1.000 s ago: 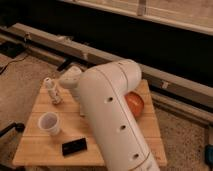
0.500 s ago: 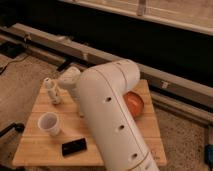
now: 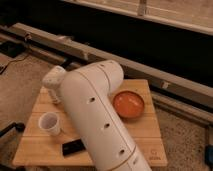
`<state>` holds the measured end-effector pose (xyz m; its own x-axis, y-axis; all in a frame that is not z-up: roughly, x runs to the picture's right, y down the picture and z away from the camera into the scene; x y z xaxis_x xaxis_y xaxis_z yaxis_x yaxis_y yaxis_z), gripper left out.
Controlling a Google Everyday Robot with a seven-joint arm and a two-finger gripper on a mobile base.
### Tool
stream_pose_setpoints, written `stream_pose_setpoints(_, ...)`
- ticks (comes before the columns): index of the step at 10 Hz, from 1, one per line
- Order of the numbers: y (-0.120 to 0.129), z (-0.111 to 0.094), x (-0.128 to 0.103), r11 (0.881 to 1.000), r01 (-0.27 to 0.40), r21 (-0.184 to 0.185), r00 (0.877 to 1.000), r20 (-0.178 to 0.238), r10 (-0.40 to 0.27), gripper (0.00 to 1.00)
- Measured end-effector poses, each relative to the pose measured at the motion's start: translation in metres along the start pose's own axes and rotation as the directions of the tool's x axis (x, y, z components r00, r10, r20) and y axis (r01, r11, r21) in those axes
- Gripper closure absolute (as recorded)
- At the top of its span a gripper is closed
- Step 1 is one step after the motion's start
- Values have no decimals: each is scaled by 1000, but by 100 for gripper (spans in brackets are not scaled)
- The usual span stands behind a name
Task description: Wipe the white sponge on the table
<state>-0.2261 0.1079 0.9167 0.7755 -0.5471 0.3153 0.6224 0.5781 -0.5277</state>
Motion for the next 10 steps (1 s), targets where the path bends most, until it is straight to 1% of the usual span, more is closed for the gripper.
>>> stream_pose_setpoints(3,-18,2,-6,1000,11,8,1000,-13,-11,100)
stream_pose_setpoints(4,-23,5,1,1000,-7,5,1000,-16,8,100)
stream_pose_setpoints(6,-34,11,29,997,-76,-5,997,-19,76,100)
stream_pose_setpoints(7,-37,13,39,995,-97,-8,995,-22,97,100)
stream_pose_setpoints(10,-35,14,40,995,-96,-12,995,-28,96,100)
